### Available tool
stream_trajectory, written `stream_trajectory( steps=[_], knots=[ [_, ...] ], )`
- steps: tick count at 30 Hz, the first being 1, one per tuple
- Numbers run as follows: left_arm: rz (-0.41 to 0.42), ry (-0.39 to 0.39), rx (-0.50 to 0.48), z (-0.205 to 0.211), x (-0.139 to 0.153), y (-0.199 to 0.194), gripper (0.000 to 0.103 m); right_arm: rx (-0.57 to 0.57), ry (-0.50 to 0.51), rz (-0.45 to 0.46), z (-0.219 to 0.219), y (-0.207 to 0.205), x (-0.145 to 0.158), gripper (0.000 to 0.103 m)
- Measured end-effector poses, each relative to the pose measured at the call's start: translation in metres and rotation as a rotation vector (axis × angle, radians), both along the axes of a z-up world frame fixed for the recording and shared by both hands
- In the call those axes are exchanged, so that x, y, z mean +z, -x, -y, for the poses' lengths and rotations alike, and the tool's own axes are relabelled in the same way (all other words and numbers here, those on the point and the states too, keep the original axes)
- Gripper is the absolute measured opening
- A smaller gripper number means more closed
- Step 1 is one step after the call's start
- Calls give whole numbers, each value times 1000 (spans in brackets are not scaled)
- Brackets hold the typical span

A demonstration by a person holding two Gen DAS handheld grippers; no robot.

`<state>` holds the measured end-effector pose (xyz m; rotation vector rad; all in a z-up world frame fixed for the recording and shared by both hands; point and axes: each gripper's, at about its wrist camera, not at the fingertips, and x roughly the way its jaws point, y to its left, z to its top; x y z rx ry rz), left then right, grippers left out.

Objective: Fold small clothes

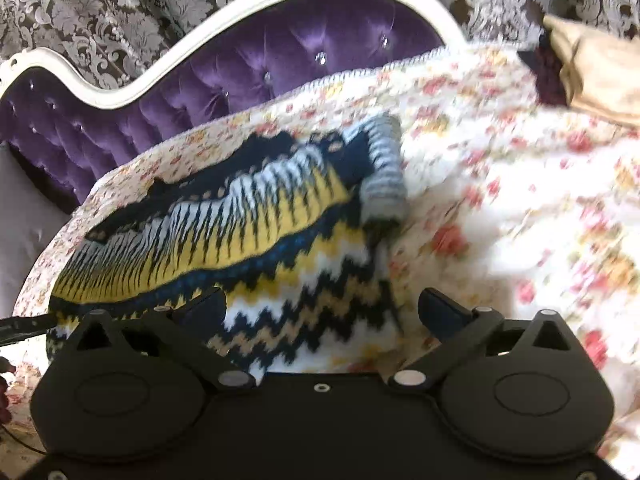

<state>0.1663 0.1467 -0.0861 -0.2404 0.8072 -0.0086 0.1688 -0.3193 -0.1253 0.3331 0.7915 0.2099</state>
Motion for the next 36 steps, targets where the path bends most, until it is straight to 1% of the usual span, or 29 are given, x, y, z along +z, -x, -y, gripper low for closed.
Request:
stream_trajectory(
  steps=[1, 2, 3, 6, 9, 13, 14, 16, 17, 19, 20, 21, 24, 25, 26, 30, 32, 33, 34, 35, 36],
  knots=[
    [12, 6, 4, -1, 3, -3, 74, -11, -2, 13, 4, -1, 4, 103],
    [23, 10, 5, -2, 7, -7, 80, -17, -1, 28, 7, -1, 7, 103],
    [30, 13, 3, -1, 10, -12, 84, -20, 3, 40, 10, -3, 11, 103],
    [44, 16, -25, 5, 15, -29, 84, -19, 8, 65, 17, -12, 18, 103],
    [39, 11, -53, 15, 12, -46, 85, -4, 5, 78, 19, -25, 22, 103],
    [-7, -4, -106, 26, 0, -65, 86, 26, 6, 102, 16, -44, 23, 103],
    [-20, -13, -117, 28, -5, -68, 86, 39, 7, 100, 15, -50, 21, 103],
    [-49, -34, -126, 30, -16, -73, 92, 73, 2, 88, 13, -62, 17, 103],
    [-63, -37, -125, 28, -22, -74, 92, 94, -4, 74, 12, -70, 13, 103],
    [-92, -18, -116, 22, -33, -78, 92, 123, -13, 45, 10, -81, 4, 103],
    [-96, -2, -114, 20, -38, -80, 98, 136, -19, 29, 9, -87, -1, 103],
    [-70, 6, -123, 19, -40, -80, 102, 145, -26, 12, 8, -92, -6, 103],
    [-60, -17, -143, 21, -41, -87, 102, 161, -66, -15, 6, -103, -21, 103],
    [-60, -20, -150, 21, -41, -91, 102, 166, -78, 11, 6, -102, -22, 103],
    [-59, -16, -152, 22, -41, -95, 102, 180, -103, 24, 6, -103, -22, 103],
    [-58, 19, -160, 19, -41, -113, 101, 241, -229, 29, 4, -113, -27, 103],
    [-63, 12, -169, 20, -40, -117, 98, 264, -247, 26, 1, -119, -29, 103],
    [-61, 6, -166, 20, -40, -118, 94, 269, -240, 29, -1, -120, -28, 103],
    [-60, 0, -166, 20, -39, -118, 92, 272, -235, 26, -2, -122, -27, 103],
    [-57, -3, -164, 19, -39, -118, 85, 272, -231, 19, -4, -124, -26, 103],
    [-48, -4, -157, 18, -38, -118, 73, 276, -221, 13, -5, -125, -25, 102]
  ],
)
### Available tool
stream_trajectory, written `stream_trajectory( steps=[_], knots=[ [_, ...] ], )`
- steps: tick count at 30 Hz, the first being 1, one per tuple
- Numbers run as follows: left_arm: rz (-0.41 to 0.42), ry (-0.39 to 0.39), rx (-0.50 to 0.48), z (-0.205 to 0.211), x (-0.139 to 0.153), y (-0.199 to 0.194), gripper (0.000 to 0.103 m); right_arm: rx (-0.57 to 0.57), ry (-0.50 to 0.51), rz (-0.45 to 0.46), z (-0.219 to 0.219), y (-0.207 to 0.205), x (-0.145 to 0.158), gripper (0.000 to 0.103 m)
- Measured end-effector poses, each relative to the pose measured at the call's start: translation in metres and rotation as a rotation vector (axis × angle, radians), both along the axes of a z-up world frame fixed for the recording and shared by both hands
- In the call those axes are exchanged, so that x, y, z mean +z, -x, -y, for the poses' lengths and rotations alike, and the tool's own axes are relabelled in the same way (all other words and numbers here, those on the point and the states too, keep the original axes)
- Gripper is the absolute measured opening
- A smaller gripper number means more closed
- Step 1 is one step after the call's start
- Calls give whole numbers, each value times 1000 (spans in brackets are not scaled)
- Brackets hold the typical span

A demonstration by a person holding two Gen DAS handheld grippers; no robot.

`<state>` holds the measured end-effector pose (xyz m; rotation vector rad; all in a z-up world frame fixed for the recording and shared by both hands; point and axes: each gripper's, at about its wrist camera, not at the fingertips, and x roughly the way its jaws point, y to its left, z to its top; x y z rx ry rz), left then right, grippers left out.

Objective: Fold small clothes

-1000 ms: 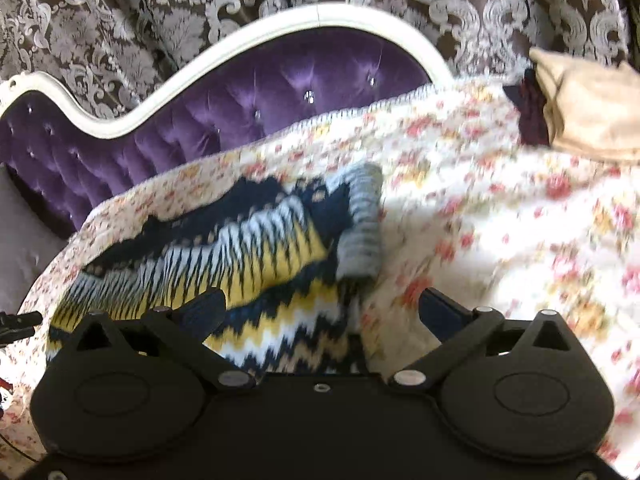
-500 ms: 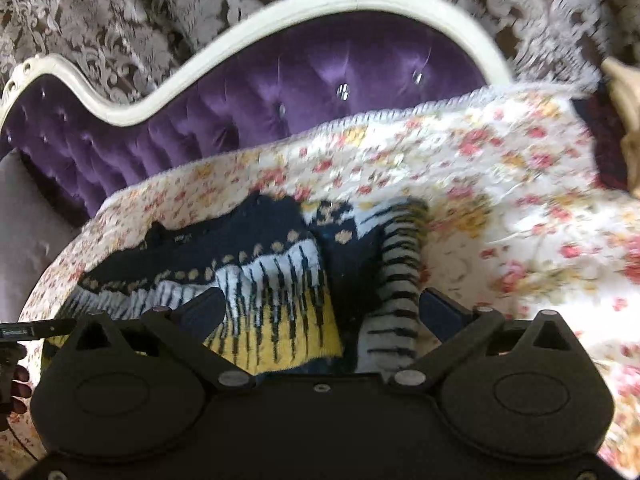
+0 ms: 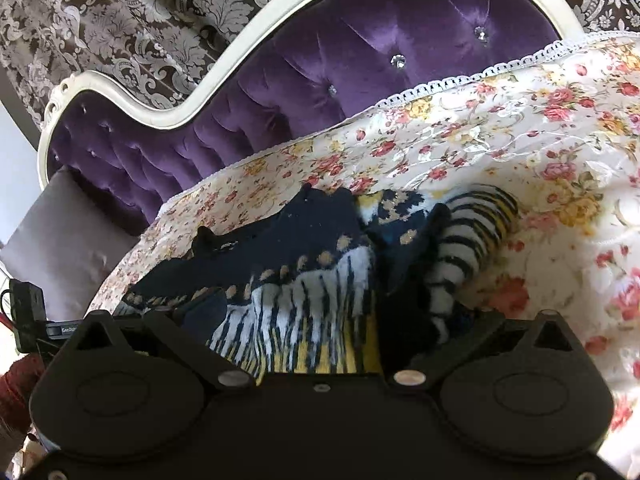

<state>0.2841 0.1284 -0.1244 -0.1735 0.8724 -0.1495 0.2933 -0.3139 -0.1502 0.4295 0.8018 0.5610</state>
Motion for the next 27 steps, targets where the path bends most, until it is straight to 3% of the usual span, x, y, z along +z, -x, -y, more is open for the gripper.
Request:
stream_trajectory(
  steps=[1, 2, 3, 4, 6, 8, 10, 11, 12, 15, 16, 18, 20, 22, 24, 27],
  knots=[
    [12, 6, 8, -2, 1, 1, 64, 4, 20, 2, 0, 0, 2, 96],
    [21, 24, 11, -3, 1, 1, 49, 4, 50, 7, -2, 0, 4, 90],
    [23, 52, 4, -3, 1, 1, 31, -3, 83, 15, -4, 0, 6, 75],
    [22, 72, -5, -2, 2, 1, 26, -12, 111, 19, -4, -1, 6, 56],
    [55, -36, -12, 15, 8, 5, 21, -19, 164, 47, -5, 2, 8, 37],
    [148, -200, -50, 39, 20, 16, 21, 8, 268, 115, -18, 10, 19, 34],
    [161, -279, -66, 50, 21, 17, 21, 41, 442, 262, -38, 26, 36, 32],
    [125, -267, -52, 48, 15, 13, 21, 36, 497, 308, -43, 31, 41, 32],
    [88, -242, -34, 43, 6, 7, 22, 19, 519, 298, -43, 29, 41, 32],
    [118, -237, -36, 37, -5, 6, 26, -42, 464, 140, -29, 7, 17, 32],
    [113, -242, -28, 38, -3, 7, 28, -54, 440, 132, -25, 6, 9, 33],
    [89, -226, -3, 35, 1, 4, 41, -84, 388, 120, -19, 5, 8, 34],
    [50, -158, 36, 24, 9, 2, 54, -104, 373, 104, -16, 5, 10, 42],
    [48, -82, 80, 11, 20, 8, 65, -119, 326, 82, -9, 5, 12, 70],
    [80, -51, 138, 6, 37, 20, 77, -137, 216, 55, 6, 9, 13, 84],
    [106, -23, 121, 17, 61, 33, 80, -163, 77, -6, 31, 21, 10, 91]
  ],
)
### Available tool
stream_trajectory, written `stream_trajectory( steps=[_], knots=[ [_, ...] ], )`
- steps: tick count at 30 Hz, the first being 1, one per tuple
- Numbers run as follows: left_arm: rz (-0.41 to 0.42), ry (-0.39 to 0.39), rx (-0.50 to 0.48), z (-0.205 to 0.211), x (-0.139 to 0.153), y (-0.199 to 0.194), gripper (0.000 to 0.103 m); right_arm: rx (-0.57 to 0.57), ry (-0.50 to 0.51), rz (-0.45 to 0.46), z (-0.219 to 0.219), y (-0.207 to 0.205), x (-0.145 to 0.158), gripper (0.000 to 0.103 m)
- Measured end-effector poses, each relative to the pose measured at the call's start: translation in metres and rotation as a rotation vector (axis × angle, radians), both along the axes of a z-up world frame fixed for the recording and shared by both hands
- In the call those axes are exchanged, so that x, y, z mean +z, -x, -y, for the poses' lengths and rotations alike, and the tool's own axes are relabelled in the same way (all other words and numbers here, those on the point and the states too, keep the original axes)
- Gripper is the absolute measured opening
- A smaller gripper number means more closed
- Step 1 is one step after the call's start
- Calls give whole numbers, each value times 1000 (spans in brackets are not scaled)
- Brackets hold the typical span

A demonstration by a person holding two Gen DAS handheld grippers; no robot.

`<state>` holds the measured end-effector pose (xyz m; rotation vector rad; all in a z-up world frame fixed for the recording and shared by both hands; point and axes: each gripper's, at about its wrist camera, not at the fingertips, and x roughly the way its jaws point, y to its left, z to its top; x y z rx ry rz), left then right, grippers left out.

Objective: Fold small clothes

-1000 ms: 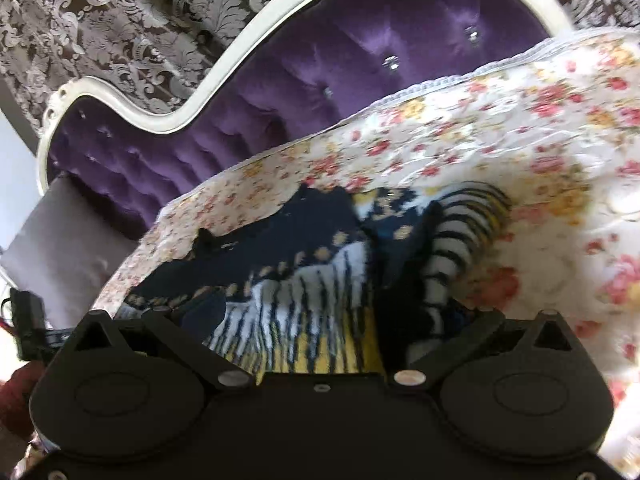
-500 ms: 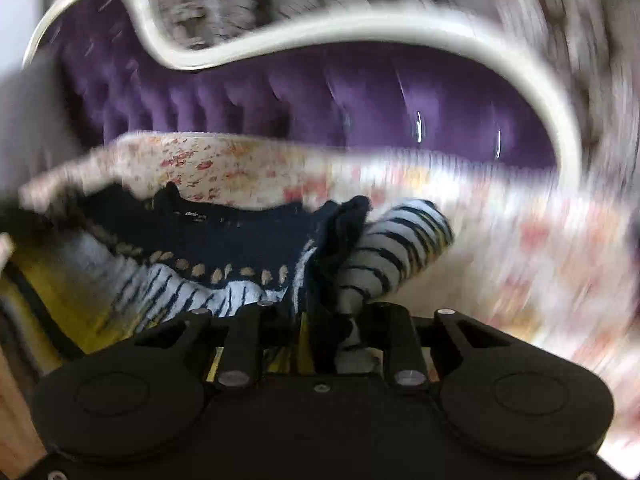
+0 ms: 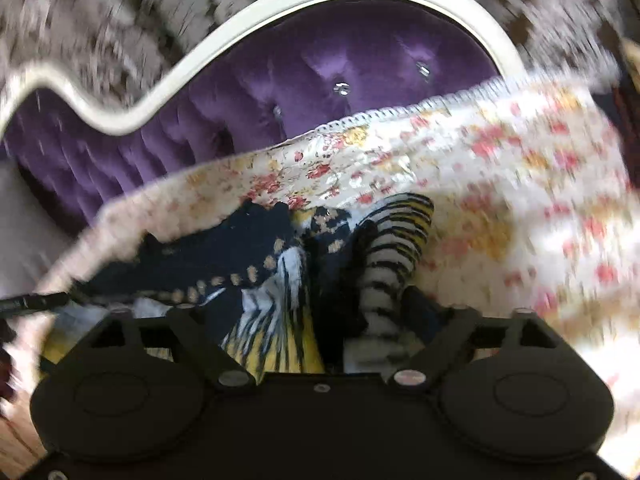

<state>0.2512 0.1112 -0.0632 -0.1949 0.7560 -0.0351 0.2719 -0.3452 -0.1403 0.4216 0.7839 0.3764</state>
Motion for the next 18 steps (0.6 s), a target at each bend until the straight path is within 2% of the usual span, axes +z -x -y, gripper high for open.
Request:
stream_trajectory(
  steps=[3, 6, 10, 15, 18],
  knots=[
    [-16, -6, -84, 32, 11, 1, 80, -1, -73, -34, 12, 14, -4, 92],
    [-47, -10, -151, 68, 9, -6, 80, 13, -120, -51, 16, 28, -9, 96],
    [-114, -114, -194, 116, -9, -19, 80, 43, -103, -23, 11, 40, -11, 97],
    [-175, -260, -184, 142, -44, -46, 80, 65, -63, 4, 6, 45, -10, 97],
    [-187, -262, -166, 139, -55, -57, 89, 69, -65, 11, 7, 47, -11, 98]
  ],
)
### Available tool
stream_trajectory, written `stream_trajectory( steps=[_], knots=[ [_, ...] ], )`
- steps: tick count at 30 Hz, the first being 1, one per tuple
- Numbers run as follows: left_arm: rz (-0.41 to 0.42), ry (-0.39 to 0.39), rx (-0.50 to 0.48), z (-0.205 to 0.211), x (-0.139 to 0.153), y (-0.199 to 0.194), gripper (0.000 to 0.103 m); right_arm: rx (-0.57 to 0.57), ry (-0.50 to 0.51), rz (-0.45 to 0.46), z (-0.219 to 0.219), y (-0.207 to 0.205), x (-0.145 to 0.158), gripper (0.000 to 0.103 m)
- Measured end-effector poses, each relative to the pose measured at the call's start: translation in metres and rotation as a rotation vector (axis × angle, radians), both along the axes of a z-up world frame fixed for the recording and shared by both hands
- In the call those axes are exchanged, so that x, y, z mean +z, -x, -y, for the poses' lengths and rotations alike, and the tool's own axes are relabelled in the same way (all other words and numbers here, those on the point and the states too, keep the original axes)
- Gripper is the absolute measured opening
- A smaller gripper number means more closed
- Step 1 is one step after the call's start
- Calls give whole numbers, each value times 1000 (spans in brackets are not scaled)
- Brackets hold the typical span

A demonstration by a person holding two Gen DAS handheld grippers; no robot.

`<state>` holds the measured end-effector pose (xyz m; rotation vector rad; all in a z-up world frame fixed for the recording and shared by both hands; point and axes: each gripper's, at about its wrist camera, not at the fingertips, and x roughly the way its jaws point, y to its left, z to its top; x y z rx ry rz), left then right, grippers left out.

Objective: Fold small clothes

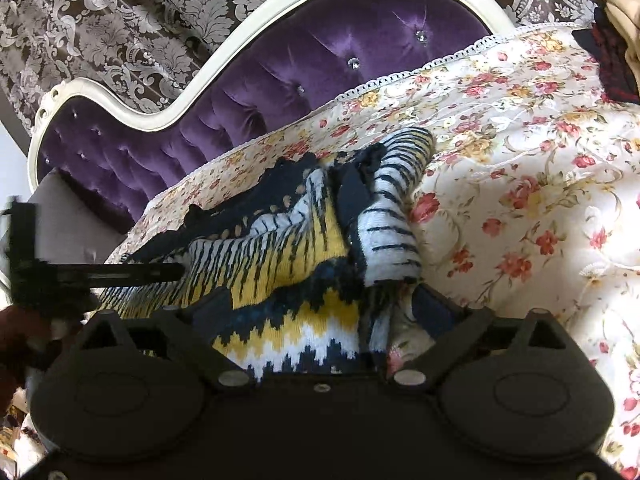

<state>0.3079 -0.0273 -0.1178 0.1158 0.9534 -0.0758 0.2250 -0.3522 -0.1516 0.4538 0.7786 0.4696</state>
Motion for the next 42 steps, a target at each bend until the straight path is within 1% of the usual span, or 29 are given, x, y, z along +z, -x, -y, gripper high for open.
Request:
stream_trajectory(
  steps=[4, 6, 9, 13, 19, 21, 24, 25, 26, 27, 28, 32, 34, 35, 37, 39, 42],
  knots=[
    [-26, 17, 12, -1, -2, -15, 94, 14, -30, -2, 2, -1, -2, 103],
    [-28, 16, 15, 2, -3, -16, 99, 19, -42, -4, 3, -6, -2, 103],
    [-18, 14, 25, 3, -7, -17, 102, 20, -85, -8, 6, -15, -4, 103],
    [-4, 13, 37, 4, -9, -16, 103, 25, -151, -14, 9, -31, -10, 103],
    [-15, 19, 35, 2, -9, -19, 103, 45, -204, -16, 6, -54, -12, 103],
    [-18, 19, 35, 2, -9, -19, 103, 50, -216, -15, 4, -58, -12, 103],
    [-17, 21, 34, 2, -9, -19, 103, 83, -199, -17, 0, -59, -11, 102],
    [-17, 20, 33, 2, -9, -19, 103, 106, -190, -23, -1, -58, -10, 91],
    [-16, 21, 34, 2, -9, -19, 103, 120, -180, -36, -2, -56, -10, 78],
    [-14, 20, 33, 2, -9, -19, 103, 128, -169, -60, -4, -54, -11, 49],
    [-11, 19, 33, 3, -10, -19, 103, 134, -158, -76, -5, -51, -13, 41],
    [-13, 22, 28, 3, -9, -20, 103, 123, -114, -48, -8, -32, -11, 40],
    [-19, 30, 19, 1, -5, -20, 100, 102, -88, -32, -11, -26, -6, 40],
    [-17, 35, 14, 0, -1, -18, 94, 92, -72, -27, -13, -25, -4, 40],
    [10, 41, 8, -4, 6, -6, 91, 79, -54, -24, -17, -24, 1, 40],
    [33, 22, 1, -7, 11, 11, 91, 65, -44, -22, -19, -24, 5, 40],
    [45, 35, -11, -10, 12, 33, 91, 49, -21, -30, -23, -25, 10, 40]
  ],
)
